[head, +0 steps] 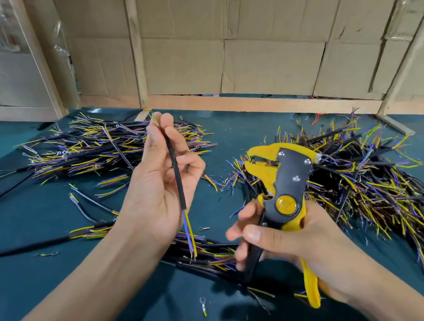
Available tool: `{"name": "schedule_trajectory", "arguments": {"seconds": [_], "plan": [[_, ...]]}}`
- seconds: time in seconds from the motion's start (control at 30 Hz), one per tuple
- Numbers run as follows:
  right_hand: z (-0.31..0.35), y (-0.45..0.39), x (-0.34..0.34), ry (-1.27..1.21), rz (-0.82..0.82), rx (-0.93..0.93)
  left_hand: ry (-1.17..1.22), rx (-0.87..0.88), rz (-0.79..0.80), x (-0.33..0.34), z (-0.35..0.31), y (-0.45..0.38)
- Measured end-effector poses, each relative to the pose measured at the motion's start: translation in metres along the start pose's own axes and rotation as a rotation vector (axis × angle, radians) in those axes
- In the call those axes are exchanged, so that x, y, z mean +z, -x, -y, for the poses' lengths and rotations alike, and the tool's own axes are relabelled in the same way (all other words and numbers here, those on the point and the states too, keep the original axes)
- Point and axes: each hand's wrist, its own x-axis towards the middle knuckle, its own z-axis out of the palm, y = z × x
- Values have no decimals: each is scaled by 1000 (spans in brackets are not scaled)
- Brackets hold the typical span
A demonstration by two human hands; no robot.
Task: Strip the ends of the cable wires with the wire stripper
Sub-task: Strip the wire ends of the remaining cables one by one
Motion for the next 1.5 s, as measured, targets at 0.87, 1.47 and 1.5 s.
{"name": "schedule_trajectory", "arguments": {"seconds": [0.87, 1.47, 1.5], "plan": [[2, -5, -6, -82, -149, -236, -1021, 21, 271, -4, 35, 26], [15, -9, -25, -209, -425, -342, -1084, -225, 240, -10, 24, 18], [15, -9, -26, -208, -417, -342, -1049, -232, 245, -9, 25, 19]]}}
